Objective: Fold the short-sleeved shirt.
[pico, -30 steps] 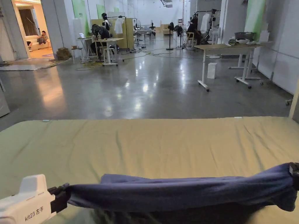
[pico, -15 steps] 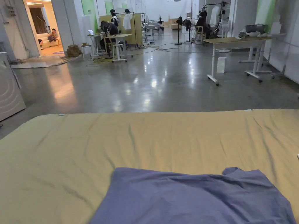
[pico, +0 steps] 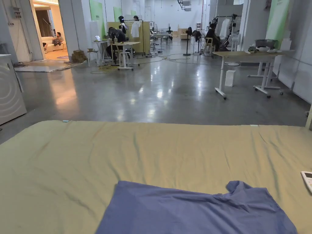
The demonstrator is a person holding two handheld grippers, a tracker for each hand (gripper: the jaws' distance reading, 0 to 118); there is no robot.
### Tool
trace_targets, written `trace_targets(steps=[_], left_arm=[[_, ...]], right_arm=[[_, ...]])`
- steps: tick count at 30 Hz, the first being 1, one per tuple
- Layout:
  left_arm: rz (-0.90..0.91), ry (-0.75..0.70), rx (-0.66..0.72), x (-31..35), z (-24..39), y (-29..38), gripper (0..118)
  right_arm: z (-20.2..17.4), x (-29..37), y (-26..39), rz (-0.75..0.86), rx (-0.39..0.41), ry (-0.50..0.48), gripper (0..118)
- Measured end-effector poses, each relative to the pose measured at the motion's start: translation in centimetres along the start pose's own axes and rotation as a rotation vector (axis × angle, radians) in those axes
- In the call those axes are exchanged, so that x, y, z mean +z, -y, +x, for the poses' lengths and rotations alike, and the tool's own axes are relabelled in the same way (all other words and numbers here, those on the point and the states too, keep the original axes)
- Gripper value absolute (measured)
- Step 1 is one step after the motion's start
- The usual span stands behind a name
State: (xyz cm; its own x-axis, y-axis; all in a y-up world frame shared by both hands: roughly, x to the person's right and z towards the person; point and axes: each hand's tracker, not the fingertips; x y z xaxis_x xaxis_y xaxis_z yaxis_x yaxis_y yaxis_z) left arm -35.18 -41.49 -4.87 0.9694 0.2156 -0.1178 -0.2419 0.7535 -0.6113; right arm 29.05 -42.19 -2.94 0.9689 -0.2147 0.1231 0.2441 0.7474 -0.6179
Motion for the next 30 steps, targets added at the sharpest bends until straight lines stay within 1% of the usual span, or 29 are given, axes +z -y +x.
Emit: trace_targets(steps=[2,3,4,5,6,8,10,11,14,16,19,21,22,23,24,25,26,27,28,29,30], left_arm=[[-0.014,-0.023,0.003,-0.4,-0.5,0.5,63],[-0.060,-0.004,0.037,-0.3,-1.0,0.7,79],[-0.062,0.010,0.078,0.1,-1.3,0.9,81],[-0.063,0.018,0.127,0.9,-1.4,0.9,81],[-0.061,0.042,0.127,1.5,-1.5,1.1,81],[-0.006,0.032,0.091,3.9,-0.7,0.5,81],[0.075,0.031,0.022,6.6,0.7,-0.5,81],[0.118,0.017,-0.011,8.0,1.6,-1.0,81],[0.255,0.015,-0.085,11.2,4.8,-3.5,81],[0.343,0.031,-0.125,13.1,7.2,-5.2,81],[0.456,-0.003,-0.135,15.7,10.9,-7.8,81],[0.517,-0.001,-0.141,16.9,12.8,-8.7,77],[0.528,0.008,-0.161,16.8,13.4,-8.7,70],[0.547,0.016,-0.181,16.9,14.1,-8.5,61],[0.553,0.020,-0.207,17.0,14.6,-8.3,52],[0.545,0.029,-0.239,17.1,15.1,-8.0,52],[0.534,0.036,-0.255,17.3,15.5,-8.1,49],[0.533,0.047,-0.268,17.6,15.8,-7.9,43],[0.531,0.070,-0.291,17.8,16.0,-7.5,30],[0.520,0.094,-0.308,17.9,16.1,-7.2,20],[0.513,0.101,-0.320,18.4,16.1,-7.1,13]], right_arm=[[0.6,-0.3,0.1,-0.024,-0.007,0.016,60],[0.6,0.0,0.2,-0.035,-0.009,0.024,79],[0.9,0.3,0.3,-0.041,-0.015,0.021,83],[1.5,0.5,0.3,-0.078,-0.038,-0.013,82],[2.0,0.8,0.4,-0.102,-0.059,-0.035,82],[1.9,2.6,0.4,-0.078,-0.057,-0.023,82],[1.6,4.7,-0.3,-0.027,-0.073,-0.031,82],[0.6,6.0,-1.0,0.009,-0.065,-0.042,82],[-2.7,9.5,-3.1,0.138,0.022,-0.089,82],[-6.0,11.4,-4.8,0.233,0.104,-0.081,82],[-9.8,13.4,-7.1,0.374,0.226,-0.121,82],[-11.8,14.3,-8.1,0.462,0.299,-0.119,80],[-12.4,14.4,-8.4,0.480,0.314,-0.121,75],[-13.0,14.4,-8.8,0.498,0.333,-0.126,66],[-13.3,14.3,-9.0,0.489,0.324,-0.142,49],[-13.5,14.3,-9.1,0.484,0.324,-0.148,42],[-13.7,14.4,-9.2,0.476,0.329,-0.158,35],[-13.7,14.3,-9.3,0.466,0.327,-0.166,21],[-13.5,14.2,-8.9,0.428,0.302,-0.169,11],[-13.6,14.5,-8.9,0.451,0.324,-0.169,10],[-13.7,14.5,-8.6,0.438,0.332,-0.165,6]])
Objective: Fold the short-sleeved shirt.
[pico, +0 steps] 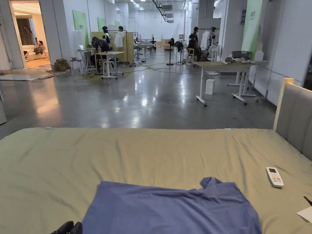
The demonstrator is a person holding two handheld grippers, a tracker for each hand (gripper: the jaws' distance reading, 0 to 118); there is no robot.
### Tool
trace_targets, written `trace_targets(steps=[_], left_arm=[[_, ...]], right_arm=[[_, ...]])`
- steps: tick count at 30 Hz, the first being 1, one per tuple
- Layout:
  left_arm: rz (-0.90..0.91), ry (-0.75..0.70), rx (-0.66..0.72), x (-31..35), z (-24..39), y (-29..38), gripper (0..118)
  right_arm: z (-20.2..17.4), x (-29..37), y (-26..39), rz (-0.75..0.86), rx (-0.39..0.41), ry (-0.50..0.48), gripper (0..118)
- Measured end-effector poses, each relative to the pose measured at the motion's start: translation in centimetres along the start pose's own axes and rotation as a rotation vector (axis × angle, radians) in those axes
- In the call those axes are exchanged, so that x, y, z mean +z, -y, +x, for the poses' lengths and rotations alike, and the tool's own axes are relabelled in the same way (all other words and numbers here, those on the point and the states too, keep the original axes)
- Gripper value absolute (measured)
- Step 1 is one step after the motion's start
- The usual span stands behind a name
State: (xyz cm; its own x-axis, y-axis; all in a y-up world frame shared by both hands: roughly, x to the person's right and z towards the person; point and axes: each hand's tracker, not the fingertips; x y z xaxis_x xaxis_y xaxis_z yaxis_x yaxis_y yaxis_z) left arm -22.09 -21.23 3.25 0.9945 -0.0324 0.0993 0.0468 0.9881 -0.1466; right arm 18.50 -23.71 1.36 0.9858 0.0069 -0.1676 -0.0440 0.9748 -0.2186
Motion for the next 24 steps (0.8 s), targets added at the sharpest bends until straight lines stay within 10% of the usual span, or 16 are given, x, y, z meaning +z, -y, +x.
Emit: trace_targets(steps=[19,24], left_arm=[[-0.086,-0.077,0.141,-1.2,-6.8,1.4,0],[-0.230,-0.190,0.269,-3.3,-10.6,6.2,49]], right_arm=[[0.7,-0.4,1.6,-0.069,-0.058,0.031,0],[0.3,-1.3,2.8,-0.123,-0.084,0.002,0]])
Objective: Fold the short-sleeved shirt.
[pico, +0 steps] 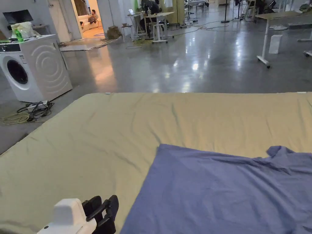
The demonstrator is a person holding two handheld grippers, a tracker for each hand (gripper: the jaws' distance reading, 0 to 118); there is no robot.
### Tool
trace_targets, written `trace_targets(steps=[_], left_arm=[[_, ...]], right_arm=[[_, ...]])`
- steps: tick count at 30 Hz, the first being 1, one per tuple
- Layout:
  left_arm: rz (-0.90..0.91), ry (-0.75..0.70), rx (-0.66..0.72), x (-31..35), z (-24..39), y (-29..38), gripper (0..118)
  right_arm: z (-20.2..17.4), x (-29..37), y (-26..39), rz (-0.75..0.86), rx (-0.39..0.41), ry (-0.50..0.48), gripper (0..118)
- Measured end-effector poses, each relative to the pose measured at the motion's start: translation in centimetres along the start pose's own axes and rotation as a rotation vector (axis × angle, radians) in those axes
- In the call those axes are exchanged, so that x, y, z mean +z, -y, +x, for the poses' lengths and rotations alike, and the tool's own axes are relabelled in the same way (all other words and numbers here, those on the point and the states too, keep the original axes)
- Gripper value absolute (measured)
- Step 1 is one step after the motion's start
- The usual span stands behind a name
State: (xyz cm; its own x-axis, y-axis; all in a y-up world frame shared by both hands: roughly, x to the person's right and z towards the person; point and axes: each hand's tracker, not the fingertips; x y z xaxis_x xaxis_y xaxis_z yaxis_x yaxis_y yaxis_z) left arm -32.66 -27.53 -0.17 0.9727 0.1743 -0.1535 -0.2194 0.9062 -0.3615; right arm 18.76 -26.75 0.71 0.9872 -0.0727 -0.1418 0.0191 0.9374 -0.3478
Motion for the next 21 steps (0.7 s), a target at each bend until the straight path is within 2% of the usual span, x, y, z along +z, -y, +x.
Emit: trace_targets(steps=[4,9,11,13,21], left_arm=[[-0.125,-0.029,0.046,-3.3,-2.9,3.9,49],[-0.263,-0.012,0.051,-6.0,-3.9,8.4,49],[-0.280,-0.003,-0.007,-6.7,-3.7,9.5,57],[-0.278,0.000,-0.057,-7.5,-4.1,10.4,75],[-0.300,0.036,-0.022,-9.6,-4.6,11.3,75]], right_arm=[[-0.2,-1.0,0.9,-0.057,0.018,-0.003,0],[-0.1,-1.5,1.5,-0.095,-0.006,-0.013,0],[0.0,-1.6,1.6,-0.104,-0.010,-0.012,0],[-0.1,-1.6,1.6,-0.114,-0.005,-0.007,0],[0.1,-1.3,2.2,-0.146,0.005,0.021,0]])
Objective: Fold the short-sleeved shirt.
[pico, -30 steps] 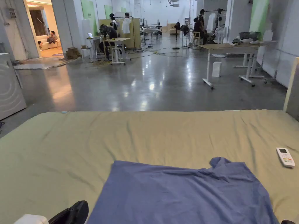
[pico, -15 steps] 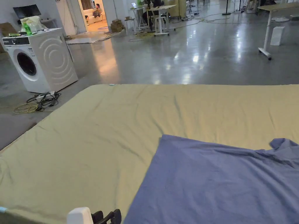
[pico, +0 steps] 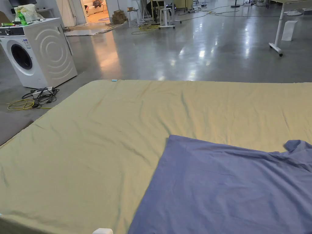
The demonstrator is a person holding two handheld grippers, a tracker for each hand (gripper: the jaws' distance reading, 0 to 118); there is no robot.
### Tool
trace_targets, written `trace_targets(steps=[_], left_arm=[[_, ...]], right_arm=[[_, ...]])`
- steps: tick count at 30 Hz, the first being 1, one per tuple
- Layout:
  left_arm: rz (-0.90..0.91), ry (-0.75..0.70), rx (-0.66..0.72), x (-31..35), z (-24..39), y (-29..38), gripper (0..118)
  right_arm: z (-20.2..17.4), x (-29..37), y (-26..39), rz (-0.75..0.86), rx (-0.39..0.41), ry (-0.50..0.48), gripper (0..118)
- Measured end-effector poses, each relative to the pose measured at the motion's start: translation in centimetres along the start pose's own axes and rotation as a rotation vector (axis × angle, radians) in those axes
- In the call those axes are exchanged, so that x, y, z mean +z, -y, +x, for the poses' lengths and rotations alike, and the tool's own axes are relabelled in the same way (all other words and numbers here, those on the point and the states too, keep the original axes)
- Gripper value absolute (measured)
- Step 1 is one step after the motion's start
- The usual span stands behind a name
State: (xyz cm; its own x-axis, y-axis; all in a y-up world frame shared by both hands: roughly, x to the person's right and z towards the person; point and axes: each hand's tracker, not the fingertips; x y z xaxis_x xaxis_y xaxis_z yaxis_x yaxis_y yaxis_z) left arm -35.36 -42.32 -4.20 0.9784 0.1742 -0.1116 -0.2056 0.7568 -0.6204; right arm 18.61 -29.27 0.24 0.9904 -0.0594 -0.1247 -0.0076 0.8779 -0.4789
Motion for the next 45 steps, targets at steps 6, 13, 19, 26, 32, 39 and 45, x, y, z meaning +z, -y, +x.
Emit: trace_targets(steps=[6,13,19,26,32,39,45], left_arm=[[-0.062,-0.046,-0.081,-1.5,0.8,0.5,38],[-0.120,-0.035,-0.142,-2.5,2.8,-0.1,10],[-0.185,-0.044,-0.118,-3.6,2.5,-0.6,8],[-0.216,-0.054,-0.121,-3.8,2.8,-1.0,8],[-0.226,-0.067,-0.106,-3.9,2.9,-1.3,9],[-0.218,-0.083,-0.124,-3.9,3.2,-1.2,9],[-0.191,-0.041,-0.068,-3.4,2.3,-1.1,9]], right_arm=[[0.6,0.6,0.5,-0.009,-0.016,0.028,0],[2.7,0.9,1.9,-0.027,-0.074,0.072,0],[5.5,1.6,3.7,-0.030,-0.140,0.175,5],[10.3,-2.3,8.5,-0.123,-0.191,0.177,66],[10.7,-5.6,10.5,-0.194,-0.146,0.161,57],[10.3,-6.4,10.8,-0.181,-0.158,0.142,9],[9.9,-5.9,10.4,-0.155,-0.143,0.109,3]])
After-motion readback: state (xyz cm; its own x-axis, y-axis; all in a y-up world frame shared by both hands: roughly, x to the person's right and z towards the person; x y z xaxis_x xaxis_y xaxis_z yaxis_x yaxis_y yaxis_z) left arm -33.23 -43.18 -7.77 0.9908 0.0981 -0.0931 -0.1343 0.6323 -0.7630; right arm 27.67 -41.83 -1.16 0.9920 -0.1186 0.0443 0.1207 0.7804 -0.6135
